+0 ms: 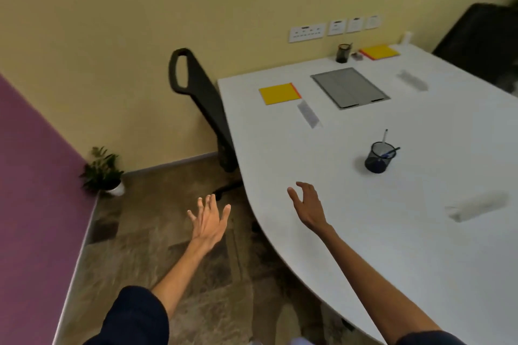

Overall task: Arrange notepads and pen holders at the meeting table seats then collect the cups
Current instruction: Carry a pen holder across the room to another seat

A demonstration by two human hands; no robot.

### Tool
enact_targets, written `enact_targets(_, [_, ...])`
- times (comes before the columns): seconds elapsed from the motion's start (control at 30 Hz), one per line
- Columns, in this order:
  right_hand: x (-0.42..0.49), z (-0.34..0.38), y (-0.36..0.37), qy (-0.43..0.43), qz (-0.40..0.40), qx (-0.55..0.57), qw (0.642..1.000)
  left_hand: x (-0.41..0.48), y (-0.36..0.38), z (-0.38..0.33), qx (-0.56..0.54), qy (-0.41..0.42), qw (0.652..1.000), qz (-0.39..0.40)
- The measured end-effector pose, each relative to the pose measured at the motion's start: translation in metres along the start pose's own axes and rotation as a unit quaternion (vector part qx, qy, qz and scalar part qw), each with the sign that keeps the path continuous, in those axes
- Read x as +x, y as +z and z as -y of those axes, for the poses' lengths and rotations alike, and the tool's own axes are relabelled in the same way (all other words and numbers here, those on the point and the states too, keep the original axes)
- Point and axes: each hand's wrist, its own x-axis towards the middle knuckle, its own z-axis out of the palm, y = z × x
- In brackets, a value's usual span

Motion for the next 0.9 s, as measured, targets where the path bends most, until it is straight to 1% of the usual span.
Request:
enact_targets(0.23, [0.027, -0.025, -0.043, 0.083, -0.088, 0.009, 0.993, 0.064, 0.012, -0.076, -0.011, 0.136, 0.989, 0.061])
enact_targets(0.33, [0.045, -0.036, -0.061, 0.101, -0.115, 0.010, 0.988, 0.088, 0.020, -0.108, -0.011, 0.169, 0.982, 0.079])
enact_targets(0.4, [0.059, -0.045, -0.074, 0.114, -0.137, 0.015, 0.984, 0.106, 0.026, -0.129, 0.012, 0.198, 0.977, 0.082])
enact_targets(0.57, [0.090, -0.070, -0.107, 0.153, -0.165, 0.030, 0.974, 0.143, 0.042, -0.177, 0.034, 0.261, 0.960, 0.098])
enact_targets(0.67, [0.106, -0.084, -0.125, 0.173, -0.187, 0.054, 0.965, 0.160, 0.049, -0.204, 0.030, 0.279, 0.952, 0.126])
enact_targets(0.8, [0.113, -0.106, -0.148, 0.207, -0.187, 0.064, 0.958, 0.171, 0.054, -0.245, 0.033, 0.290, 0.942, 0.167])
enact_targets(0.9, [0.120, -0.123, -0.163, 0.228, -0.194, 0.068, 0.952, 0.176, 0.061, -0.276, 0.041, 0.318, 0.930, 0.182])
